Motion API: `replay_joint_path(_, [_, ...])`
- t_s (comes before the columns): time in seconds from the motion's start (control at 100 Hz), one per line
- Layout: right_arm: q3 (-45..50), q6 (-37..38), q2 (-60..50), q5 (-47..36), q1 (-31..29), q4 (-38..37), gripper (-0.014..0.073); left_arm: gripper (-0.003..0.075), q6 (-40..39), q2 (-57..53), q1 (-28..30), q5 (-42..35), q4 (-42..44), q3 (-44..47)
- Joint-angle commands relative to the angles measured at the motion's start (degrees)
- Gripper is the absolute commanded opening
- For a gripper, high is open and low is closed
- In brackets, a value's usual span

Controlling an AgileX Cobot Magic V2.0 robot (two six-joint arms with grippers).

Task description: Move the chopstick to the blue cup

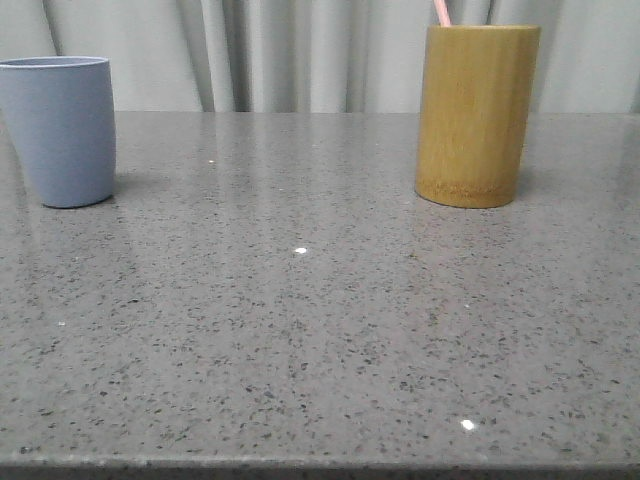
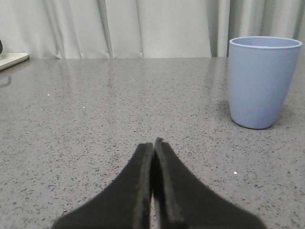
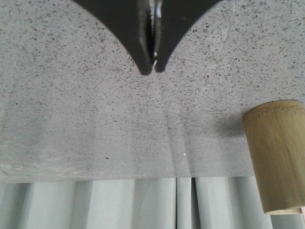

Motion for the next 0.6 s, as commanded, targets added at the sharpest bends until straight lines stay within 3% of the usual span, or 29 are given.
replay_joint_path(0.0, [0.09, -0.27, -1.22, -4.33, -0.36, -0.68, -0.0061, -0.0019, -0.16, -1.98, -0.03, -4.92, -0.51, 0.43])
replay_joint_path(0.59, [0.09, -0.27, -1.22, -4.72, -0.36, -0.68, -0.0061, -0.0019, -0.16, -1.98, -0.03, -6.02, -0.51, 0.43])
